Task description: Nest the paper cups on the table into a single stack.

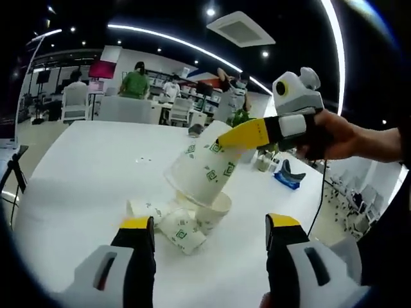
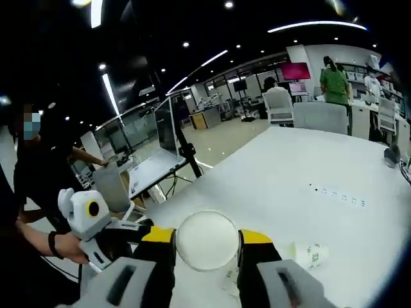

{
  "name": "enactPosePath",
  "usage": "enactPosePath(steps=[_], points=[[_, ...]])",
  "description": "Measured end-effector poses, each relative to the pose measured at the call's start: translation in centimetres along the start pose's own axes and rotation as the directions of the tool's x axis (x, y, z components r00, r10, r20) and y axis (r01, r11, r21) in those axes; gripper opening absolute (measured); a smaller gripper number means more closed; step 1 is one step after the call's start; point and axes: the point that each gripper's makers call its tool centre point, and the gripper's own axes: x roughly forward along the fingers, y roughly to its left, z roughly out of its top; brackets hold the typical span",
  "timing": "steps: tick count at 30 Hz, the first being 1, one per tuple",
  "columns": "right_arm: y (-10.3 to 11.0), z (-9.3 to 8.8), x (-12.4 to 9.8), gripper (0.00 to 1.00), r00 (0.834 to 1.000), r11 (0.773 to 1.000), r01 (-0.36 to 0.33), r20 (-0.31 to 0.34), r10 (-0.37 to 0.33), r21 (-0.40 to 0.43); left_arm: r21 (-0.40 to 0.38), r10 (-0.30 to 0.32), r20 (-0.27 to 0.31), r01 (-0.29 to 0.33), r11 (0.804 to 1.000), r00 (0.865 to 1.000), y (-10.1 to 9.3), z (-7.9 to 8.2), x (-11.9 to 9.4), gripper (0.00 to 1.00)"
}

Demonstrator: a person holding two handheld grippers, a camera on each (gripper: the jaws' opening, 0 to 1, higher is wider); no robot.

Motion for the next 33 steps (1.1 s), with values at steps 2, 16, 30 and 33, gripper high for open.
enactPosePath(steps=[2, 16, 30, 33], points=[[0.7, 0.1, 0.1, 0.36, 1.000, 1.000, -0.030, 0.002, 0.030, -0.007, -0.004, -0.014, -0.001, 0.014, 1.000, 1.000, -0.2, -0.1, 0.2, 0.63], [4.4, -0.9, 0.2, 0.36, 0.984, 0.985, -0.174, -0.050, 0.174, 0.008, 0.055, -0.072, 0.026, 0.071, 0.996, 0.997, -0.6, 0.5, 0.1, 0.35], [6.1, -1.2, 0.0, 0.36, 0.960, 0.960, -0.271, -0.059, 0.275, 0.066, 0.092, -0.120, 0.028, 0.117, 0.989, 0.992, -1.4, 0.6, -0.3, 0.23], [5.9, -1.7, -0.1, 0.36, 0.953, 0.956, -0.286, -0.080, 0.291, 0.071, 0.104, -0.127, 0.023, 0.124, 0.987, 0.992, -1.5, 0.6, -0.5, 0.21]])
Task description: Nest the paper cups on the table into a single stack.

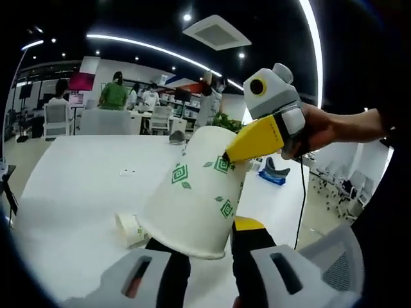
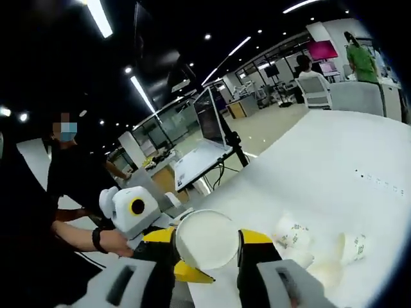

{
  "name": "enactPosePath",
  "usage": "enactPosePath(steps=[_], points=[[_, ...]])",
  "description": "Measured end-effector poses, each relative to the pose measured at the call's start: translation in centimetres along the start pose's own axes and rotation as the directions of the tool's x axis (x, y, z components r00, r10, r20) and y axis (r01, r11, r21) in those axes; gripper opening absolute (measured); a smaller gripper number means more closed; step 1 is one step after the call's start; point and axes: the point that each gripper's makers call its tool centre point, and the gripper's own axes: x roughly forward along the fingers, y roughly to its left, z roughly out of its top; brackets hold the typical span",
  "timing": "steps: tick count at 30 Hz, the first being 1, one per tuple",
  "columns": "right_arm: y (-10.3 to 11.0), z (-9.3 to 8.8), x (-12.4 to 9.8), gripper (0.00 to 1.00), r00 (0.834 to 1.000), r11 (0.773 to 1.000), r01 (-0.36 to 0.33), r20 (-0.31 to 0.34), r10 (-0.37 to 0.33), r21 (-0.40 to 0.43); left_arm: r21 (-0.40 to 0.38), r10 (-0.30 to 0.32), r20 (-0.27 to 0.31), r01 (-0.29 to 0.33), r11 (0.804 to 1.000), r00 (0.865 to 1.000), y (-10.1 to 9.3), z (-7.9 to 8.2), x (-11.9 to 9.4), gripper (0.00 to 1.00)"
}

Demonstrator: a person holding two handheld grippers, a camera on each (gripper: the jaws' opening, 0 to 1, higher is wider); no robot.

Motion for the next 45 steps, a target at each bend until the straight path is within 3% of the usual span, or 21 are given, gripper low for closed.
enactPosePath(steps=[4, 7, 16, 26, 30, 36, 45], points=[[-0.2, -1.2, 0.0, 0.38, 0.998, 1.000, -0.022, -0.056, 0.022, 0.006, 0.024, -0.017, -0.014, 0.017, 1.000, 1.000, -0.7, -0.1, -0.4, 0.20], [0.0, -2.9, 0.2, 0.40, 0.990, 0.998, -0.039, -0.135, 0.032, -0.044, 0.060, -0.044, -0.039, 0.046, 0.997, 0.998, -1.4, -0.4, -0.5, 0.18], [0.6, -4.8, 0.7, 0.42, 0.974, 0.994, -0.095, -0.213, 0.082, -0.054, 0.121, -0.075, -0.084, 0.084, 0.989, 0.994, -2.7, -1.0, -0.5, 0.18], [1.3, -6.0, 0.7, 0.45, 0.958, 0.984, -0.176, -0.233, 0.166, -0.024, 0.188, -0.132, -0.142, 0.158, 0.969, 0.981, -4.9, -1.3, -0.3, 0.12], [1.5, -6.2, 0.7, 0.46, 0.956, 0.983, -0.185, -0.232, 0.177, -0.011, 0.175, -0.154, -0.149, 0.180, 0.968, 0.977, -5.2, -1.5, -0.3, 0.09], [1.4, -6.2, 0.7, 0.46, 0.962, 0.984, -0.180, -0.208, 0.175, -0.003, 0.163, -0.173, -0.157, 0.199, 0.966, 0.972, -5.5, -2.0, -0.4, 0.02], [1.1, -6.1, 0.3, 0.45, 0.969, 0.985, -0.168, -0.189, 0.160, -0.028, 0.175, -0.176, -0.180, 0.207, 0.962, 0.968, -5.8, -2.3, -0.8, 0.00]])
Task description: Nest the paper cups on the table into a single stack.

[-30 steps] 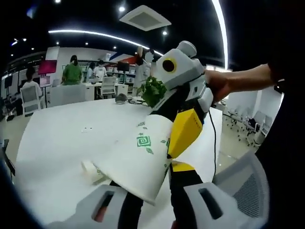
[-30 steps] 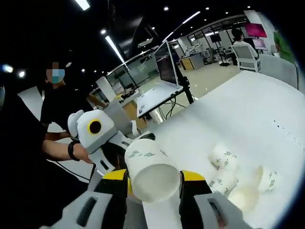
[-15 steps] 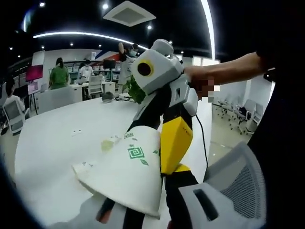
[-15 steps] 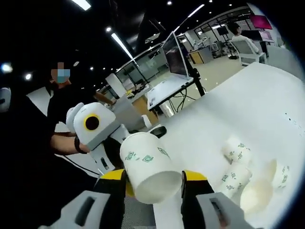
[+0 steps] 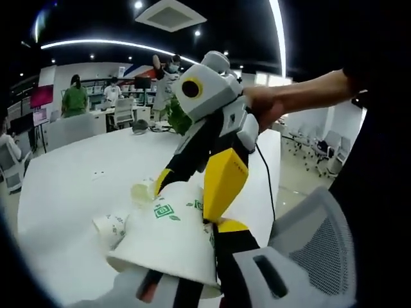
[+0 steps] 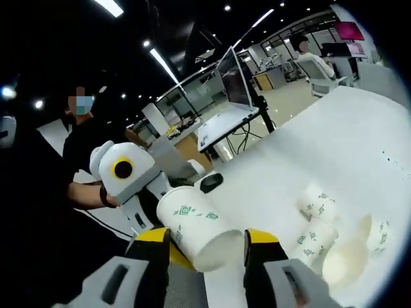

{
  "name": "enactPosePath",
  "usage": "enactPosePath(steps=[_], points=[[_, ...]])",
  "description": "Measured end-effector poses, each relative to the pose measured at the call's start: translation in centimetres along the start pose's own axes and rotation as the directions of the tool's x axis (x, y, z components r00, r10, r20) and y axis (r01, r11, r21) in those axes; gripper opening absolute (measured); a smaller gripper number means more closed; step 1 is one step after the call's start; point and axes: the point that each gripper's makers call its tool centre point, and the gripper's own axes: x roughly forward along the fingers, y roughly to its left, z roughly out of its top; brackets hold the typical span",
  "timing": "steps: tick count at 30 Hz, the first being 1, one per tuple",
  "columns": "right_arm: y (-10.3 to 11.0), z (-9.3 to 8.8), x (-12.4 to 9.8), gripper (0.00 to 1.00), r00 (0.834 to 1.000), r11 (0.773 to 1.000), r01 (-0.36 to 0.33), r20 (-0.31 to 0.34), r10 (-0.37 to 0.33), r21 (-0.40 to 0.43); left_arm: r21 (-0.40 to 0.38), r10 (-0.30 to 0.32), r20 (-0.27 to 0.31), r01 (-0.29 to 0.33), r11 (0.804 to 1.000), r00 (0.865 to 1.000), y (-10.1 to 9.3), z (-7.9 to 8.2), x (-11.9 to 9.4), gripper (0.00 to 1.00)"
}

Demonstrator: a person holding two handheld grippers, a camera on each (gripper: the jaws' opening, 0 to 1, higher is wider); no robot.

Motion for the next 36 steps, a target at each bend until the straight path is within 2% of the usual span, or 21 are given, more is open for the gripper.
enactPosePath(steps=[2, 6, 8, 12, 13, 17, 22, 23, 25, 28, 32, 36], points=[[-0.5, 0.3, -0.5, 0.44, 0.999, 1.000, 0.026, 0.035, -0.027, 0.011, 0.002, 0.002, -0.013, -0.002, 1.000, 1.000, 0.0, -0.2, -0.1, 0.00], [-1.5, 0.0, -1.6, 0.43, 0.995, 0.997, 0.081, 0.064, -0.082, 0.009, 0.003, 0.013, -0.038, -0.013, 1.000, 0.999, 0.4, -0.9, -0.2, 0.00], [-2.7, 0.1, -2.4, 0.42, 0.983, 0.988, 0.155, 0.097, -0.154, -0.008, 0.001, 0.021, -0.050, -0.021, 1.000, 0.999, 0.7, -1.1, -0.2, 0.00], [-3.8, -0.5, -3.7, 0.46, 0.960, 0.967, 0.256, 0.120, -0.252, -0.014, -0.010, 0.029, -0.058, -0.030, 1.000, 0.998, 1.4, -1.4, -0.3, 0.00], [-3.9, -0.6, -3.8, 0.47, 0.958, 0.965, 0.263, 0.121, -0.259, -0.015, -0.011, 0.029, -0.059, -0.030, 0.999, 0.998, 1.8, -1.4, -0.3, 0.00], [-5.5, -1.2, -5.3, 0.52, 0.918, 0.924, 0.381, 0.135, -0.372, -0.040, -0.007, 0.024, -0.075, -0.025, 1.000, 0.997, 2.1, -1.6, 0.0, 0.00], [-6.4, -1.7, -6.4, 0.58, 0.880, 0.888, 0.458, 0.164, -0.446, -0.041, 0.034, 0.014, -0.123, -0.010, 0.999, 0.992, 2.2, -1.8, 0.5, 0.00], [-6.5, -1.8, -6.8, 0.59, 0.866, 0.876, 0.481, 0.178, -0.467, -0.045, 0.037, 0.013, -0.127, -0.008, 0.999, 0.992, 2.2, -1.8, 0.6, 0.00], [-6.6, -2.0, -7.1, 0.60, 0.857, 0.869, 0.494, 0.189, -0.479, -0.038, 0.041, 0.009, -0.136, -0.004, 0.999, 0.991, 2.4, -1.7, 0.8, 0.00], [-7.1, -2.2, -8.0, 0.61, 0.824, 0.841, 0.541, 0.215, -0.525, -0.021, 0.053, 0.029, -0.157, -0.021, 0.998, 0.987, 3.2, -1.9, 1.3, 0.00], [-7.1, -2.6, -8.9, 0.62, 0.798, 0.818, 0.575, 0.225, -0.559, -0.005, 0.032, 0.047, -0.170, -0.043, 0.999, 0.984, 3.8, -1.9, 2.0, 0.00], [-7.3, -3.6, -9.5, 0.62, 0.781, 0.798, 0.603, 0.217, -0.586, -0.015, 0.042, 0.040, -0.184, -0.033, 0.999, 0.982, 4.0, -1.6, 2.9, 0.00]])
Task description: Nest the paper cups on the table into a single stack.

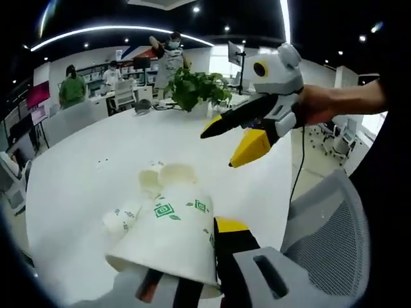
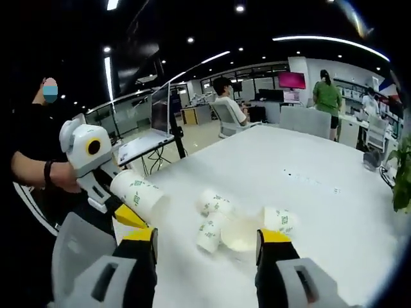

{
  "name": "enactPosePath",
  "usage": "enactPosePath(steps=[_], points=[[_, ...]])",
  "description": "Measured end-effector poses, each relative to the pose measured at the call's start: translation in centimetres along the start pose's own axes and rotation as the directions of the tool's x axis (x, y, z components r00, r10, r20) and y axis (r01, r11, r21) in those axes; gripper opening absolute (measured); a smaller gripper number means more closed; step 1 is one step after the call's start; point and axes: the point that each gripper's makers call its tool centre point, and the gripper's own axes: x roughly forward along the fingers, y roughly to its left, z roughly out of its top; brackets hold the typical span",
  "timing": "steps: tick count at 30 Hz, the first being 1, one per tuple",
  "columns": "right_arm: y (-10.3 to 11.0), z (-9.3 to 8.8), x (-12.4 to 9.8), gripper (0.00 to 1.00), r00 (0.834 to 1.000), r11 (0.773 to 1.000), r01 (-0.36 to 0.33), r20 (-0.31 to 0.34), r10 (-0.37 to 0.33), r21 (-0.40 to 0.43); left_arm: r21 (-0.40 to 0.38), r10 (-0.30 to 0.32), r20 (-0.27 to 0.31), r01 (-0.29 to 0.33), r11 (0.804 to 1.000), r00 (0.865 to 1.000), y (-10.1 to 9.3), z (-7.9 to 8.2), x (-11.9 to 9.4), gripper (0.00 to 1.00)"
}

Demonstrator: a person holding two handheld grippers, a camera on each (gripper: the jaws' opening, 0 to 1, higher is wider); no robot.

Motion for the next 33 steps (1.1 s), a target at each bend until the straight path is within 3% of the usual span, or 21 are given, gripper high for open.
enactPosePath(steps=[6, 11, 19, 22, 27, 31, 33], points=[[-0.3, -1.8, -0.6, 0.62, 0.998, 0.999, 0.036, -0.043, -0.037, -0.027, 0.031, -0.016, -0.019, 0.016, 0.999, 1.000, 0.5, 0.9, 1.4, 0.00], [0.0, -2.3, -1.1, 0.61, 0.998, 0.998, 0.049, -0.046, -0.051, -0.026, 0.058, -0.038, -0.037, 0.040, 0.998, 0.999, 0.0, 1.8, 2.8, 0.00], [1.4, -3.1, -1.4, 0.61, 0.995, 0.996, 0.080, -0.059, -0.083, -0.050, 0.070, -0.064, -0.061, 0.068, 0.995, 0.996, 0.0, 1.9, 4.4, 0.00], [0.9, -3.5, -1.5, 0.61, 0.995, 0.996, 0.083, -0.061, -0.085, -0.035, 0.062, -0.068, -0.057, 0.071, 0.996, 0.996, 0.2, 2.0, 4.7, 0.00], [1.0, -4.1, -1.9, 0.61, 0.994, 0.996, 0.090, -0.061, -0.091, -0.022, 0.056, -0.056, -0.050, 0.059, 0.997, 0.997, 0.7, 2.0, 4.0, 0.00], [1.2, -4.4, -2.4, 0.61, 0.994, 0.995, 0.098, -0.043, -0.098, 0.001, 0.053, -0.001, -0.121, 0.007, 0.999, 0.993, 1.9, -0.7, 1.6, 0.00], [1.3, -4.7, -2.5, 0.61, 0.994, 0.995, 0.095, -0.045, -0.095, 0.006, 0.046, 0.008, -0.125, -0.002, 0.999, 0.992, 2.1, -1.2, 0.7, 0.00]])
